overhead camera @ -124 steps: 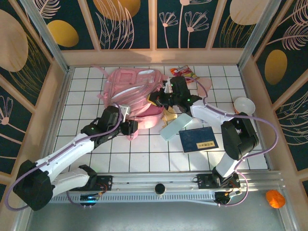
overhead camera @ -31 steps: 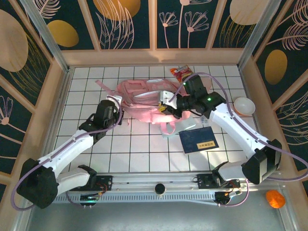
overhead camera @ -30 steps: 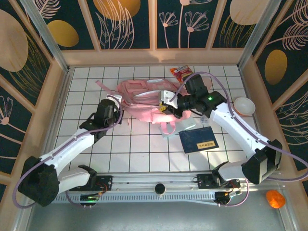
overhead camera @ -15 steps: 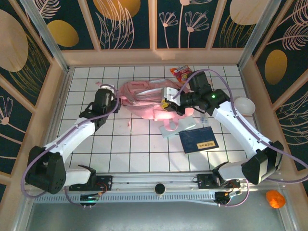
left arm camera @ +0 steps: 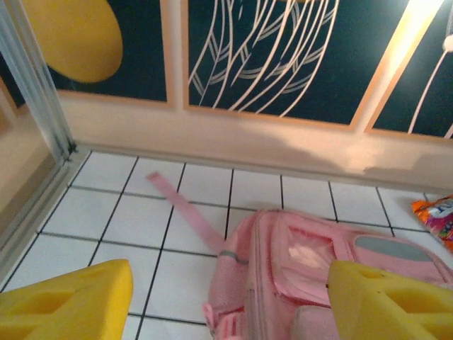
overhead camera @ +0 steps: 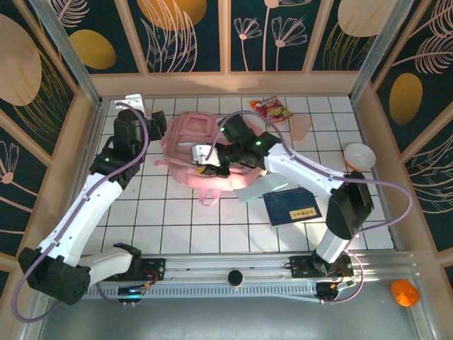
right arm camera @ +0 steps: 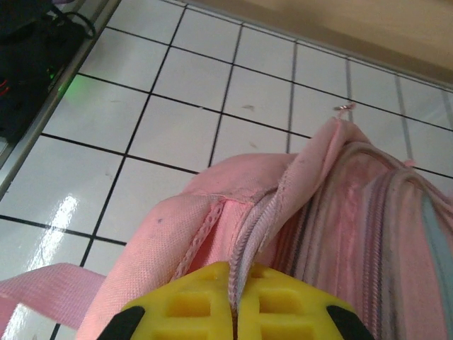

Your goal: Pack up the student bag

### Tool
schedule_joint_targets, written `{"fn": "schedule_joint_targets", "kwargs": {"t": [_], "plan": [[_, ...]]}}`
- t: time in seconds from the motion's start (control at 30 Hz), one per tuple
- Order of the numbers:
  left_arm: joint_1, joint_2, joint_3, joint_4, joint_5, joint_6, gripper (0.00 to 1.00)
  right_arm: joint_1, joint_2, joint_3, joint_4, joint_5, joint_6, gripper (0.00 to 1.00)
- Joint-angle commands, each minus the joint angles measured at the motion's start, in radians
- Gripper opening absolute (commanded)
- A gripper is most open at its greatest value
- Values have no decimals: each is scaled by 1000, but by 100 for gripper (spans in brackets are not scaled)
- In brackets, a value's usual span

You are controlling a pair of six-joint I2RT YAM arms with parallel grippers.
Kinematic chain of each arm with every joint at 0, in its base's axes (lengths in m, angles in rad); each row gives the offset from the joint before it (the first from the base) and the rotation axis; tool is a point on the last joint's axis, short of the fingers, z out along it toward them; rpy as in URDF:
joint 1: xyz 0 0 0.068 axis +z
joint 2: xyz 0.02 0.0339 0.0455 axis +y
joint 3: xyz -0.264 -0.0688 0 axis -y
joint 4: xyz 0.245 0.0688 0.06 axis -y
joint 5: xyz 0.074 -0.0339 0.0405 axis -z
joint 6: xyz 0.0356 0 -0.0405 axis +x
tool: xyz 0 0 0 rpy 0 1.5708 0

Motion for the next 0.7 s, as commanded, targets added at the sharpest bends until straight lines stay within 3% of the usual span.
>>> {"fn": "schedule_joint_targets", "kwargs": {"t": [0.0,0.17,0.27,0.37,0.4,0.53,0.67], "plan": [[1,19,7,-72,-6,-48,72,44,45,49,88,-13,-26,0],[0,14,-46,-48,38,-77,72,91,80,34,92,-48,2,1],[2,14,-88,-19,111,-121,72,104,46,-7,143,-50,125,23],[1,48,-138,12,212,-190,71,104,-25,-94,257,14,384,52],[1,64,-155,23,236,-209,71,103,-44,-116,270,35,448,56],[1,133,-249,121,290,-273,70,87,-144,-232,285,96,664,59],[2,235,-288,208,355,-311,68,-57,-224,-367,399,135,1063,58]]}}
